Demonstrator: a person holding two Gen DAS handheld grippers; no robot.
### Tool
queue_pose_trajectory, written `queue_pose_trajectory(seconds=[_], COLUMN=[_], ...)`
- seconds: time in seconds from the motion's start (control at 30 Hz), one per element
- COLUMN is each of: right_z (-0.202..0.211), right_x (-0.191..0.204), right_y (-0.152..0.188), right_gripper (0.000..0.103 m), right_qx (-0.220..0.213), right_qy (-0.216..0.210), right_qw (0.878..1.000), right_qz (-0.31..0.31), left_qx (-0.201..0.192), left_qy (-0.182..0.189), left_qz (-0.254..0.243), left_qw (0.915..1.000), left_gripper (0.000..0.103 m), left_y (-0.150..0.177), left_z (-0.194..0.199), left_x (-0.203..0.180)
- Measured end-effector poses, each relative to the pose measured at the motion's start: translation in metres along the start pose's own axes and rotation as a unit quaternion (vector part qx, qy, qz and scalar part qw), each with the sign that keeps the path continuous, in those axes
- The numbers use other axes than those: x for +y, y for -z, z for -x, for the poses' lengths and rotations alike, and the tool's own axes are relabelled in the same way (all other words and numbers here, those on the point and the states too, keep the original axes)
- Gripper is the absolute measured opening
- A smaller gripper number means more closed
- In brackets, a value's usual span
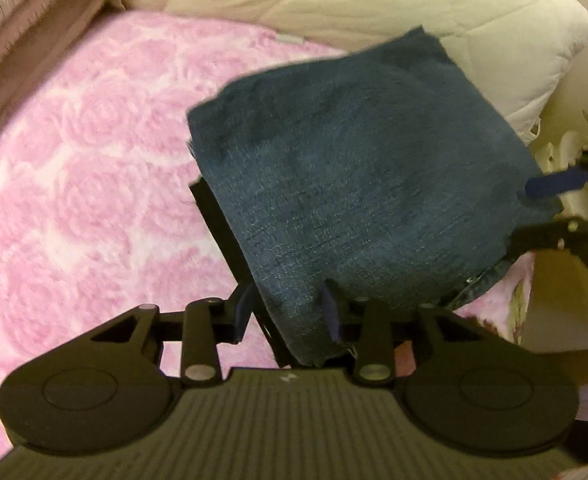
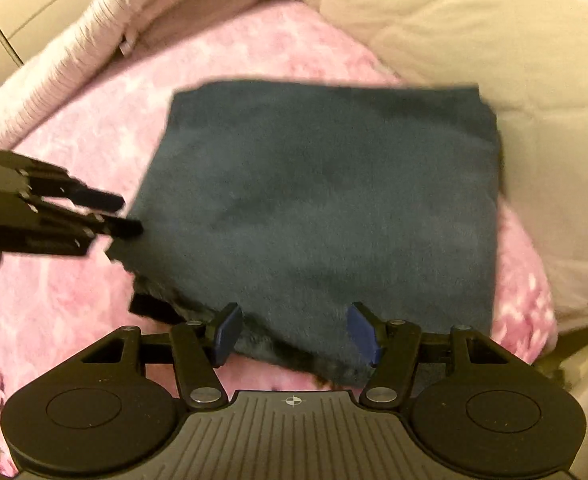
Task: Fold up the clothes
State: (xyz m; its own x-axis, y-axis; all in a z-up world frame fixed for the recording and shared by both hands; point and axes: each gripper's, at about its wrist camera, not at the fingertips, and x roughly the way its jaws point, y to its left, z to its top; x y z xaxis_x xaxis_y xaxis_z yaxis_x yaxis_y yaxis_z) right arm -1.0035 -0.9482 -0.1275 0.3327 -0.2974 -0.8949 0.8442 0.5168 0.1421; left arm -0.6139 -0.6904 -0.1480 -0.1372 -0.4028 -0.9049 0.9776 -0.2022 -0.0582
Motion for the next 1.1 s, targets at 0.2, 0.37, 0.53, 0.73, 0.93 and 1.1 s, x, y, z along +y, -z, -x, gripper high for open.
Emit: queue_pose_trajectory(seconds=[0.2,0.37,0.53,0.73,0.93,1.1], right_z=[-0.006,-0.042,-0.098,-0.125,-0.108,-0.167], right_x=[0.001,0.007,0.024,0.026,0.049,0.047], right_y=[-0.036,-0.089,-0.134,-0.154,-0.169,-0.168], right_gripper=[0.061,0.061,0.061,0.068,0.068,0.072], right_qx=[-0.018,-0.031,-0.022,-0.004,-0.039,0.0], right_qy=[-0.017,-0.037,-0.05,-0.05,-0.066,-0.062], right_qw=[0.999,0.997,0.991,0.987,0.984,0.989], right_qz=[0.02,0.061,0.119,0.156,0.163,0.135], left_qx=[0.002,0.013,0.015,0.018,0.02,0.021], left_qy=[0.017,0.01,0.011,0.001,-0.007,-0.012], left_qz=[-0.007,0.013,0.049,0.075,0.069,0.065], left_qw=[0.9998,0.9998,0.9987,0.997,0.9974,0.9976], left_gripper=[0.029,0.034,0.039,0.039,0.039,0.039], left_y=[0.01,0.021,0.024,0.019,0.02,0.02], left_z=[0.009,-0.008,-0.012,-0.015,-0.013,-0.012], left_x=[-0.016,-0.016,-0.009,-0.004,-0.007,-0.009])
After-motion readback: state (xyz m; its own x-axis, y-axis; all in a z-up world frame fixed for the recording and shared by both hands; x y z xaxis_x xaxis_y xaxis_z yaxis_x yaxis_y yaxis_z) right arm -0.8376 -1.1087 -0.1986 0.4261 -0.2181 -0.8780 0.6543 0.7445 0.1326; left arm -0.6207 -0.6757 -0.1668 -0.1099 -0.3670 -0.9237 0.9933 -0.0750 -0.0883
